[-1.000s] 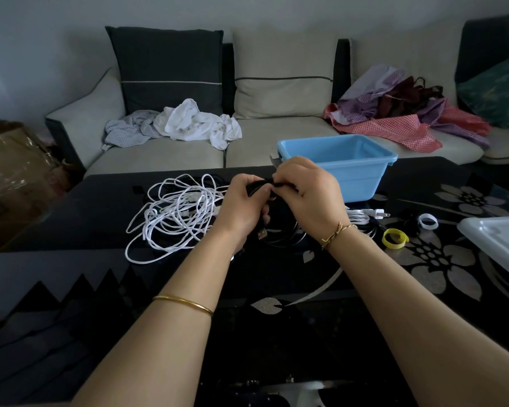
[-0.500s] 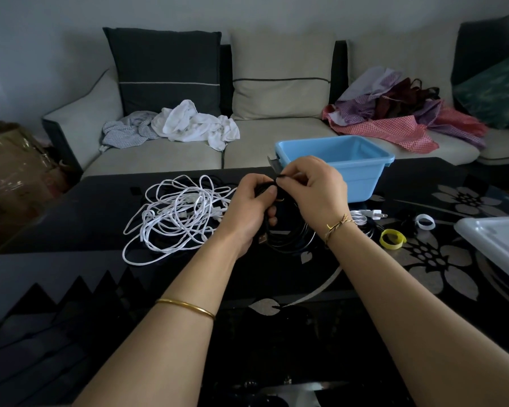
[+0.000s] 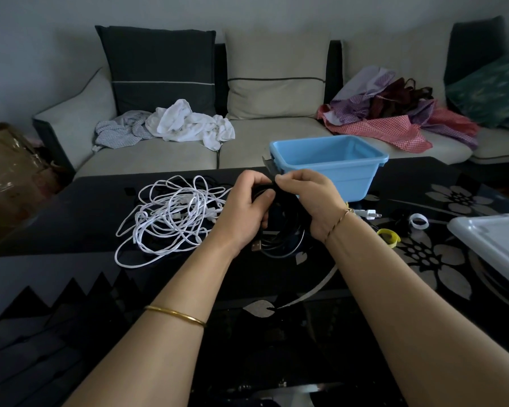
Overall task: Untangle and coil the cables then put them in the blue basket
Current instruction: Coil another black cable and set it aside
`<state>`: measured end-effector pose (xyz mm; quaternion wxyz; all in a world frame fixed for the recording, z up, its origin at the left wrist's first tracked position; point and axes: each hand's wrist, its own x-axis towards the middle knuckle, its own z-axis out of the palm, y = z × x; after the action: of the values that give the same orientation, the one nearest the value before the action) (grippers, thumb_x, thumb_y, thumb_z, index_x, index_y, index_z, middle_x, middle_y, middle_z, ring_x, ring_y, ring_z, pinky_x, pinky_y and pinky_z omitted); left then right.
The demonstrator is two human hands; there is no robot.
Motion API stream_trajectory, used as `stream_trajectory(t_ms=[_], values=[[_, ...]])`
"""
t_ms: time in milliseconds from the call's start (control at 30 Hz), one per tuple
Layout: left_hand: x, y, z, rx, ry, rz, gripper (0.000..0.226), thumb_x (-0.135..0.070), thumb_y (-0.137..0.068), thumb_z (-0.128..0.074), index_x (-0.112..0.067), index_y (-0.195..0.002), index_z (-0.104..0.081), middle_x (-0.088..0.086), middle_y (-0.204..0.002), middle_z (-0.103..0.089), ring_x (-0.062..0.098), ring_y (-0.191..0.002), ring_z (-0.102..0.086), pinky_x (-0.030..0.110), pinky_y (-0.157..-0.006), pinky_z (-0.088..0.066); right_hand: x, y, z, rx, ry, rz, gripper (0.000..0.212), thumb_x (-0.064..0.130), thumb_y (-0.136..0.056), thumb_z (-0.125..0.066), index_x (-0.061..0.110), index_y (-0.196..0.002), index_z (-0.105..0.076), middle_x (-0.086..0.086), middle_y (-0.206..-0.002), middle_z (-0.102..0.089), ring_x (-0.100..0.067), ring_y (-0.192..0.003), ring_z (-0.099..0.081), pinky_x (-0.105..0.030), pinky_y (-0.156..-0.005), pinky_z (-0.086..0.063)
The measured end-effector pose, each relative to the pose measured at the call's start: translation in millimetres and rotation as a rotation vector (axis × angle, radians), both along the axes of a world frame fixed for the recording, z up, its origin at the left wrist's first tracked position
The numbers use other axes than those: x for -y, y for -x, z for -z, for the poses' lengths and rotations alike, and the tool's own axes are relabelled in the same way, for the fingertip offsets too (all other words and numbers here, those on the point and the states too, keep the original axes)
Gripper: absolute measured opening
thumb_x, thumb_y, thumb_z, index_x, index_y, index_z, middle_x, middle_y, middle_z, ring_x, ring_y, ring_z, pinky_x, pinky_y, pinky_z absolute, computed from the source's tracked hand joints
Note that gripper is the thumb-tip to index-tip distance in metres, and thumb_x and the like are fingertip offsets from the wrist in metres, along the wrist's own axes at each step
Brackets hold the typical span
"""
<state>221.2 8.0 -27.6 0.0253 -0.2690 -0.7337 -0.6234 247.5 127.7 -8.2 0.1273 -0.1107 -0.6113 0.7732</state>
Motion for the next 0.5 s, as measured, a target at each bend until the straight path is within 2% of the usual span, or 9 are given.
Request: stream_trajectory(t_ms=[67,167,233,333,400,467,500], values=[[0.3,-1.6,-0.2,-0.058,0.034,-0.001,0.009,-0.005,-0.097,-0.049,-0.011,-0.103,-0.048,0.000,-0.067,-0.048,0.001,-0.049,-0.045,0.019,-0.050,-0.044,-2.8,1.5,-1.9,0.065,0.109,-0.032,0.011,0.005,-0.082,-0.067,0.004,-0.082,-0.056,-0.012,-0.064,-0.055,-0.024,-0.052,-0.057,-0.036,-0.054,-0.055],[-0.5,-2.9,0.5,-0.099,0.080,-0.006,0.010,-0.005,-0.096,-0.050,-0.011,-0.104,-0.048,0.001,-0.064,-0.049,0.004,-0.047,-0.045,0.021,-0.050,-0.043,-5.4,5.2,-1.2,0.187,0.175,-0.046,0.034,0.006,-0.081,-0.067,-0.005,-0.112,-0.058,-0.014,-0.071,-0.060,-0.023,-0.048,-0.062,-0.036,-0.048,-0.055],[-1.9,-3.9,1.0,-0.089,0.086,-0.006,0.012,-0.005,-0.096,-0.051,-0.011,-0.105,-0.048,0.001,-0.066,-0.050,0.004,-0.047,-0.045,0.020,-0.049,-0.042,-5.2,6.7,-1.5,0.218,0.148,-0.034,0.042,0.006,-0.081,-0.065,-0.006,-0.119,-0.055,-0.016,-0.074,-0.060,-0.023,-0.046,-0.061,-0.033,-0.044,-0.053],[-6.0,-3.7,0.3,-0.070,0.067,-0.012,0.020,-0.006,-0.095,-0.052,-0.016,-0.108,-0.041,0.005,-0.087,-0.053,0.008,-0.052,-0.048,0.017,-0.050,-0.043,-3.8,11.1,-1.8,0.206,0.110,0.034,0.041,0.003,-0.078,-0.061,-0.007,-0.117,-0.054,-0.022,-0.083,-0.059,-0.029,-0.058,-0.060,-0.039,-0.050,-0.055],[-8.8,-2.4,0.8,-0.087,0.056,0.001,0.029,-0.006,-0.094,-0.054,-0.021,-0.111,-0.035,0.012,-0.102,-0.052,0.010,-0.058,-0.049,0.019,-0.055,-0.043,-2.3,14.9,-0.6,0.182,0.068,0.145,0.031,0.000,-0.077,-0.055,0.001,-0.107,-0.052,-0.018,-0.081,-0.054,-0.026,-0.060,-0.056,-0.034,-0.051,-0.053],[-10.2,-2.7,2.2,-0.129,0.085,0.019,0.036,-0.007,-0.092,-0.056,-0.024,-0.112,-0.031,0.015,-0.103,-0.050,0.012,-0.064,-0.050,0.025,-0.063,-0.043,-2.1,17.4,3.3,0.178,0.061,0.197,0.027,-0.003,-0.082,-0.049,0.014,-0.103,-0.044,-0.012,-0.078,-0.048,-0.023,-0.062,-0.051,-0.029,-0.051,-0.050],[-10.6,-3.0,3.1,-0.148,0.105,0.025,0.038,-0.007,-0.092,-0.057,-0.025,-0.113,-0.030,0.015,-0.102,-0.050,0.012,-0.066,-0.050,0.027,-0.065,-0.042,-2.5,16.6,5.1,0.181,0.066,0.191,0.029,-0.002,-0.084,-0.047,0.017,-0.106,-0.041,-0.011,-0.081,-0.048,-0.023,-0.066,-0.052,-0.031,-0.055,-0.050]])
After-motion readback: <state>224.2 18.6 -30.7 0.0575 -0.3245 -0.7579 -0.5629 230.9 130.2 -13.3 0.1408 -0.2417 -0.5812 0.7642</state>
